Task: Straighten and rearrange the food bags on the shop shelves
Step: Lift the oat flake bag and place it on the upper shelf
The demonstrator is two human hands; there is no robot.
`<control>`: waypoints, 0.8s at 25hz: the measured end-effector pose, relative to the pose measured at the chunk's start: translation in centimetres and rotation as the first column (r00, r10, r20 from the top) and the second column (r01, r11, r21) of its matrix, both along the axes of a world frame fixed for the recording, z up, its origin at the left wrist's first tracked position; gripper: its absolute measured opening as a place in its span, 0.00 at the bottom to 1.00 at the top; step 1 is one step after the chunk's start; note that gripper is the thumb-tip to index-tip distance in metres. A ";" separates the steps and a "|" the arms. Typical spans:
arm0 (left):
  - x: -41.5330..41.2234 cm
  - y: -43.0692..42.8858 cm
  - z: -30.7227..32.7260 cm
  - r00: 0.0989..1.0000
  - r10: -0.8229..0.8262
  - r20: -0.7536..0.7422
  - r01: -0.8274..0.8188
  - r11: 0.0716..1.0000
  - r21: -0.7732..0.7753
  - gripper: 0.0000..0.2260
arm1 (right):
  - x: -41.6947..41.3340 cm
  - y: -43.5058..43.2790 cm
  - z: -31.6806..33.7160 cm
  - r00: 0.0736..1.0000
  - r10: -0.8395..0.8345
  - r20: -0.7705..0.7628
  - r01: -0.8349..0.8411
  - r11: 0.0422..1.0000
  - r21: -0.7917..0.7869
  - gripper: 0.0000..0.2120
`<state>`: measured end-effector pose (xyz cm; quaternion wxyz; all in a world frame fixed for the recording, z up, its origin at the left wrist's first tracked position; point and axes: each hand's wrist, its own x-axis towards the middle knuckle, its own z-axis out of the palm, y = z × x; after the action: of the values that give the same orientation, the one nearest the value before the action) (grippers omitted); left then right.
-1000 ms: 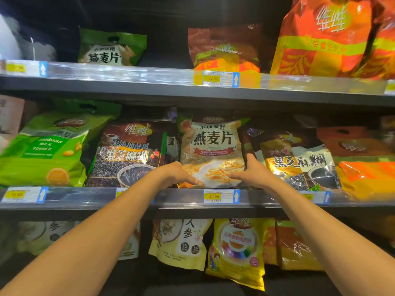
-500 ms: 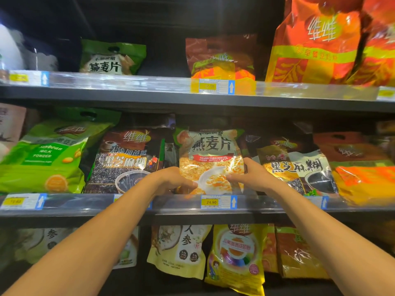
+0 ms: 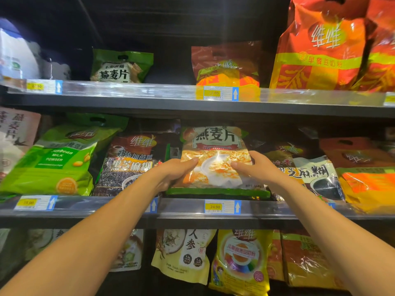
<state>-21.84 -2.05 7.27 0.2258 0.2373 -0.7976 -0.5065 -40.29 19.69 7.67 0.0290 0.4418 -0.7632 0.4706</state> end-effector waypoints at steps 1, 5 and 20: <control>0.2 0.1 0.2 1.000 0.007 -0.004 -0.007 1.000 -0.017 0.36 | 0.5 0.1 0.3 1.000 0.012 0.003 -0.012 1.000 -0.020 0.50; 0.5 0.2 0.7 1.000 -0.016 -0.017 0.015 0.999 -0.043 0.60 | 2.0 0.5 1.4 0.997 0.043 0.068 -0.039 0.998 -0.058 0.29; 8.5 3.5 -0.3 0.989 -0.138 -0.061 0.130 0.985 -0.112 0.33 | 10.5 4.1 1.2 0.934 0.020 0.357 -0.035 0.999 0.037 0.35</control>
<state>-13.31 1.46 7.00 0.2307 0.1531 -0.8298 -0.4845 -29.78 23.83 8.85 -0.1260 0.3602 -0.7594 0.5269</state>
